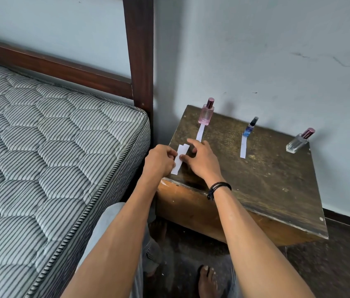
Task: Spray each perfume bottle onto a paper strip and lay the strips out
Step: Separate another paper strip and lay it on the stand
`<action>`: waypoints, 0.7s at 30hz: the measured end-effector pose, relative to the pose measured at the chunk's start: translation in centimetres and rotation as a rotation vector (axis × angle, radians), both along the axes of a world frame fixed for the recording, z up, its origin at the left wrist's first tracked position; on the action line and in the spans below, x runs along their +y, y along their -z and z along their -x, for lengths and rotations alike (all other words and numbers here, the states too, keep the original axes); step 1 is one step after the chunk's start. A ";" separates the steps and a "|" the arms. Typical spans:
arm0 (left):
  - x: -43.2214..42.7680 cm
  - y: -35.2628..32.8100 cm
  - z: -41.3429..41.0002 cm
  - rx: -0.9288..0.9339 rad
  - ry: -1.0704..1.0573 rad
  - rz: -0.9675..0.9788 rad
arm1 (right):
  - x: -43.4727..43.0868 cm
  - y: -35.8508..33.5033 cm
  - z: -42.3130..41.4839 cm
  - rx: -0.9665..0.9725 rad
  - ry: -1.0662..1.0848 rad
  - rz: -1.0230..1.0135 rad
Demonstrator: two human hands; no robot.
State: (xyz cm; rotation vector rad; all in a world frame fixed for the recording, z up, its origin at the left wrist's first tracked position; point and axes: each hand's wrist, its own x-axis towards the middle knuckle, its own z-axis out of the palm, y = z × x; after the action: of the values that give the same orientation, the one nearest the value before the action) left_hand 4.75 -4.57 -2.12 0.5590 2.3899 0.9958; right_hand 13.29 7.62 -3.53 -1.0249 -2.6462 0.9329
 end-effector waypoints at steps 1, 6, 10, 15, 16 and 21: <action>0.0 0.0 -0.1 0.008 0.003 0.005 | 0.1 -0.1 0.0 -0.001 0.000 0.005; 0.2 -0.2 0.0 0.018 0.008 0.024 | 0.2 -0.3 -0.1 0.000 -0.007 0.022; 0.4 -0.2 0.1 0.013 0.013 0.031 | 0.2 -0.2 -0.2 0.038 -0.007 0.019; 0.5 -0.2 0.1 0.030 0.023 0.046 | 0.3 -0.4 -0.4 0.135 0.028 0.032; 0.5 -0.3 0.1 0.028 0.023 0.048 | 0.3 -0.4 -0.4 0.164 0.040 0.035; 0.5 -0.3 0.2 0.031 0.027 0.056 | 0.3 -0.5 -0.4 0.226 0.074 0.024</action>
State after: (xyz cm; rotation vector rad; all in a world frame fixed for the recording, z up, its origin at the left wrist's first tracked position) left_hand 4.59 -4.04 -1.84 0.5882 2.4229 0.9119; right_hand 13.72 7.97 -3.04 -0.9534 -2.4023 1.0025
